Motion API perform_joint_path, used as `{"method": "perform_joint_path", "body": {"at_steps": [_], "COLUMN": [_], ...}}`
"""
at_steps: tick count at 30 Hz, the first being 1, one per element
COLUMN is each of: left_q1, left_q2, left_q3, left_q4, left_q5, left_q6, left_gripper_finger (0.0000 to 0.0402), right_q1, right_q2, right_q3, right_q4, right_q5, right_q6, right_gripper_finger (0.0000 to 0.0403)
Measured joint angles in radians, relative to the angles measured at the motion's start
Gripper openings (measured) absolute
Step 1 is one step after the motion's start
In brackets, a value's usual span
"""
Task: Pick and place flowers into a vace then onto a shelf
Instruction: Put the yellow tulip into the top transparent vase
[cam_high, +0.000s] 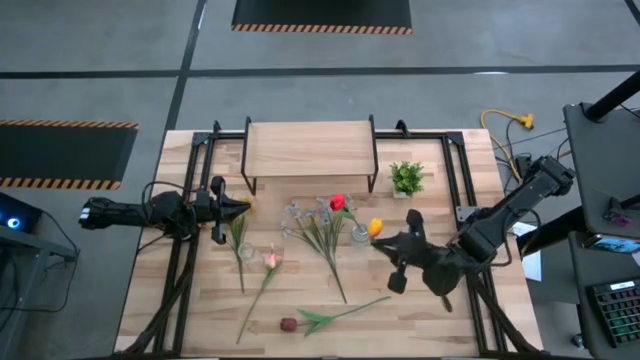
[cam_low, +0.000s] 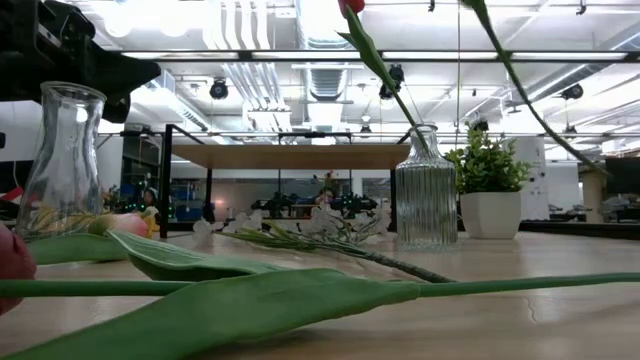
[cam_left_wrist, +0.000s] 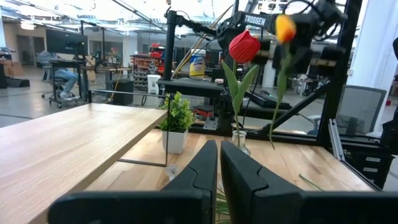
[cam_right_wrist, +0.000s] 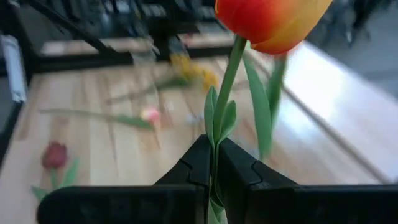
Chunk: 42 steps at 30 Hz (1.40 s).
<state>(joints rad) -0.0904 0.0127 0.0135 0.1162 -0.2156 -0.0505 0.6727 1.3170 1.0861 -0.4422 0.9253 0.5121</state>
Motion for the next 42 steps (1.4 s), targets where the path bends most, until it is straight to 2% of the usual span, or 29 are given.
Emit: {"method": "perform_joint_path", "body": {"at_steps": [7,13,22,32,42], "left_q1": [0.0,0.0,0.0,0.0,0.0], "left_q2": [0.0,0.0,0.0,0.0,0.0], "left_q3": [0.0,-0.001,-0.001,-0.001,-0.001], "left_q4": [0.0,-0.001,0.0,0.0,0.0], "left_q5": [0.0,0.0,0.0,0.0,0.0], "left_q6": [0.0,0.0,0.0,0.0,0.0], "left_gripper_finger": [0.0003,0.0003,0.0003,0.0003,0.0003], "right_q1": [-0.048,-0.117,-0.22,-0.222,-0.222], "right_q2": [-0.009,-0.015,-0.01,-0.013,-0.013], "right_q3": [-0.02,-0.019,-0.023,-0.023,-0.027], "right_q4": [0.407,0.529,0.538,0.544,0.617], "right_q5": [0.074,0.073,0.062,0.062,0.062], "right_q6": [-0.446,-0.6,-0.547,-0.475,-0.515], "right_gripper_finger": [0.0012,0.0012,0.0012,0.0012,0.0012]}}
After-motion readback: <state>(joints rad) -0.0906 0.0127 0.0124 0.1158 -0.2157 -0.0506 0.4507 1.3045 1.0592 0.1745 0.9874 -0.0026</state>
